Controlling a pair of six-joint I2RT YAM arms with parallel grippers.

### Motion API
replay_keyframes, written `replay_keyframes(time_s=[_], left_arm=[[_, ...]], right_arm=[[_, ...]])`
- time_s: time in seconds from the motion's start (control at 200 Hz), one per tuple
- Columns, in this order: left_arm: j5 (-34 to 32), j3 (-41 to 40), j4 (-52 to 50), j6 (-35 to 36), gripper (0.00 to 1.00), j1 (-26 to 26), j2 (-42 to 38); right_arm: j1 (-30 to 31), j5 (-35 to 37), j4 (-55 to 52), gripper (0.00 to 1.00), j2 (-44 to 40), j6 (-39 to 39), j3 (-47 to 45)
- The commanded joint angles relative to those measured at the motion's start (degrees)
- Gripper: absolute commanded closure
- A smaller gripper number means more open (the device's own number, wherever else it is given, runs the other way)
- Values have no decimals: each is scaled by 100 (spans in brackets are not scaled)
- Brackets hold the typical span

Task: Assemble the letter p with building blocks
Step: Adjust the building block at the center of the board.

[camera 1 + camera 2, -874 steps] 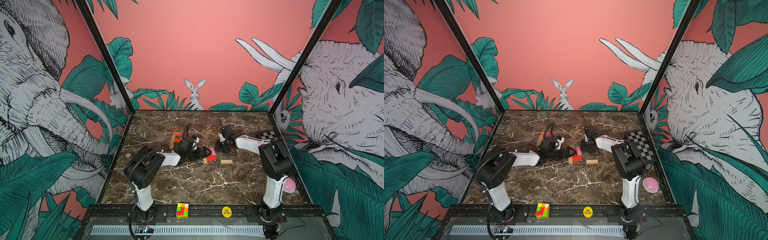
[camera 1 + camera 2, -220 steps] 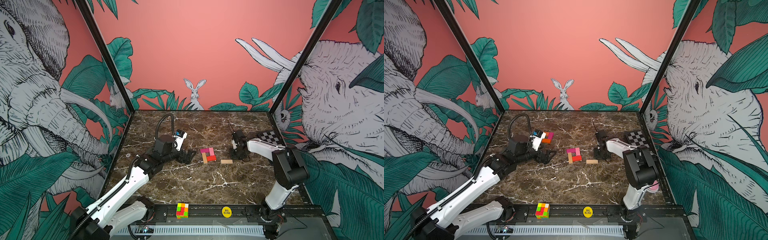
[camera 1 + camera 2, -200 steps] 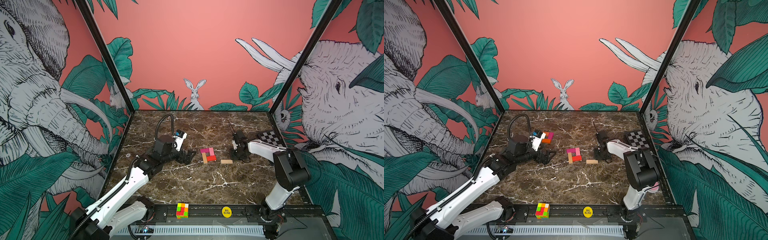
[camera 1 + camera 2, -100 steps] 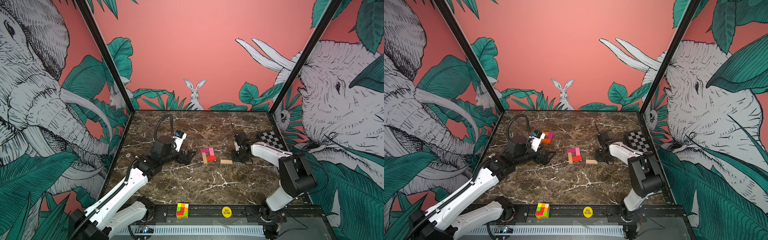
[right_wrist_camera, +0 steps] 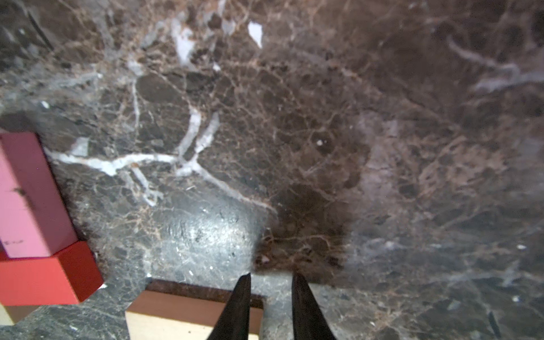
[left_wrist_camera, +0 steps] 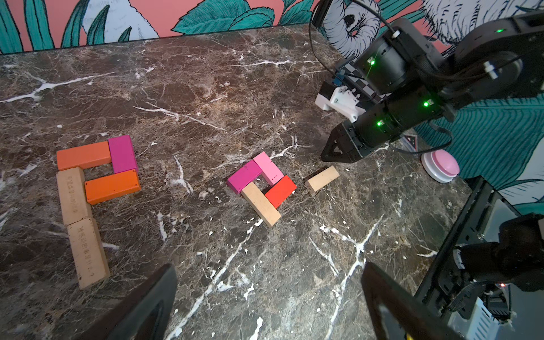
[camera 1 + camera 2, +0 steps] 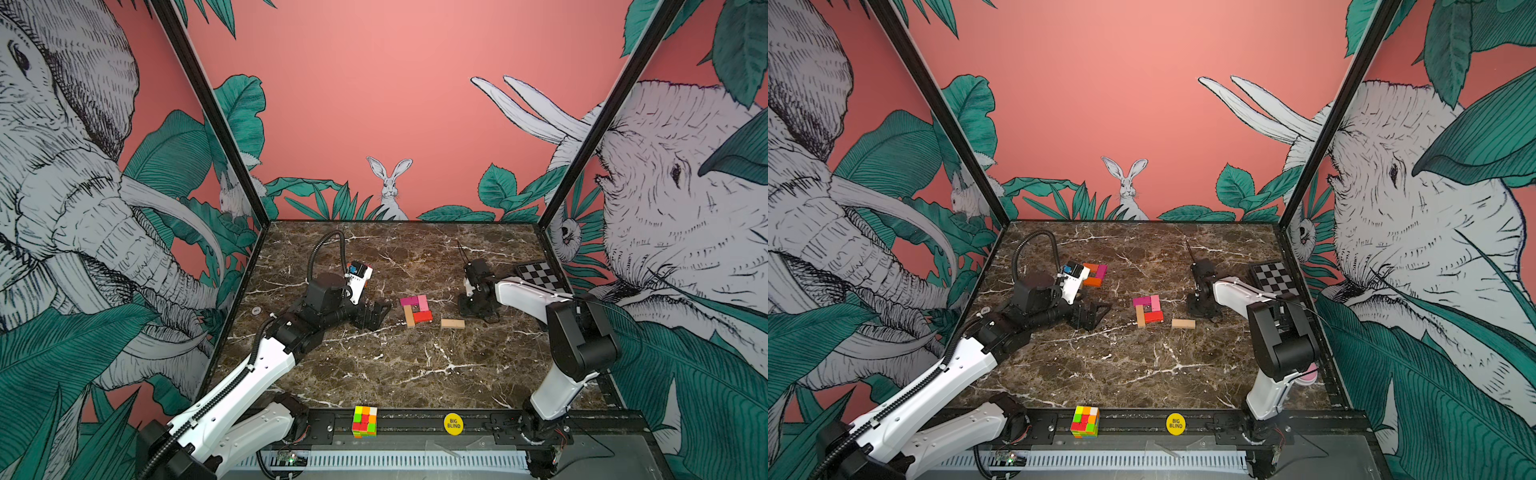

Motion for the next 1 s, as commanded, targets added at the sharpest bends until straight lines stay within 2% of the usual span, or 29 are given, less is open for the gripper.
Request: replay_keyframes(time_s=[0.0,0.325,0.56,0.64,0.735,0.88,0.995], left_arm=[[61,-61,27,-38,0,31,-83],[-12,-31,-40,22,0,27,-127],[-3,-59,-29,7,0,31,-139],[14,-70,-5,-6,0,31,-126],[40,-55,1,-23,1,31,-73],[51,-60,-13,-32,1,31,-40],[-3,-72,-28,-26,0,31,-56]], right_arm=[[64,-22,-24,74,25,23,-137],[245,-6,-21,75,-314,32,-723],[741,151,-28,75,-711,350,-1287],[1005,160,29,75,-1137,546,-1451],[1199,450,-113,75,-1363,711,-1456],[1204,817,-354,69,-1662,753,-1339],[1266,633,-356,55,-1917,842,-1167]])
